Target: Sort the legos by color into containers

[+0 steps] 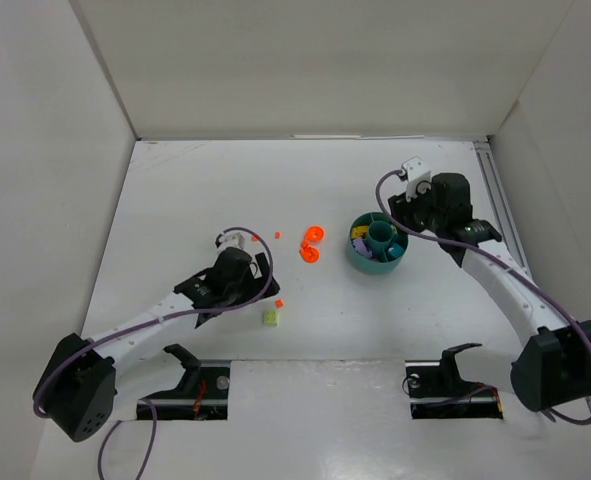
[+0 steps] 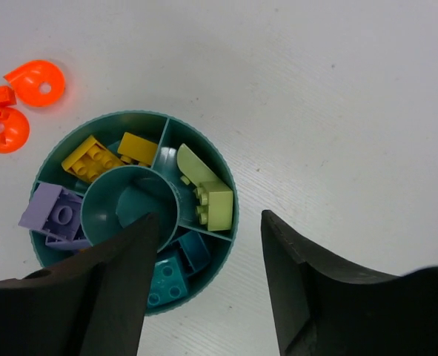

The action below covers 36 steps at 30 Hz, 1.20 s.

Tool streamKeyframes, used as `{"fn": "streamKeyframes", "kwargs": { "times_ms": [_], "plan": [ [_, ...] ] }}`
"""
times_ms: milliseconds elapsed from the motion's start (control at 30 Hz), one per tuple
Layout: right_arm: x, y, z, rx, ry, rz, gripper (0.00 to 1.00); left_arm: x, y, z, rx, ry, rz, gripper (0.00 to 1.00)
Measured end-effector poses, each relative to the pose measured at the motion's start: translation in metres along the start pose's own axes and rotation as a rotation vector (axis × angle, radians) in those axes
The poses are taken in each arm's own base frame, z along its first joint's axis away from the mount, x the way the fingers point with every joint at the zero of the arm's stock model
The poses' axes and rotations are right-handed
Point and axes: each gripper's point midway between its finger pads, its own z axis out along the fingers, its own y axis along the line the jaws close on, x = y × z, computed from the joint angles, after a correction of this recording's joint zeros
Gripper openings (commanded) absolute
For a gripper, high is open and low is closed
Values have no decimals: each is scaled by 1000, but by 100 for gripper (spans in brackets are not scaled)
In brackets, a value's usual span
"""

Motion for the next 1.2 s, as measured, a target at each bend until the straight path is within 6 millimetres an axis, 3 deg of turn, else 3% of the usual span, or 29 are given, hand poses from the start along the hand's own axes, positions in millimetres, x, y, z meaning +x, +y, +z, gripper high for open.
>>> {"fn": "streamKeyframes", "kwargs": {
  "times_ms": [267,400,633,767,1000,1200],
  "plan": [
    [-17,-14,-34,106,-86,-19,66,45,4,4,-59,93,71,81],
    [-8,-17,-34,130,-63,-16,68,50,-3,8,-115,97,113,67],
    [11,-20,-35,150,-7,-7,68,64,-14,13,-202,102,208,57],
    [11,-22,-41,165,-17,-4,68,70,-14,13,-245,99,231,51],
    [11,-24,-45,178,-23,-4,68,74,-8,8,-303,98,226,22],
    [9,-24,-47,181,-30,-4,68,82,-8,1,-327,126,256,17]
  ]
}}
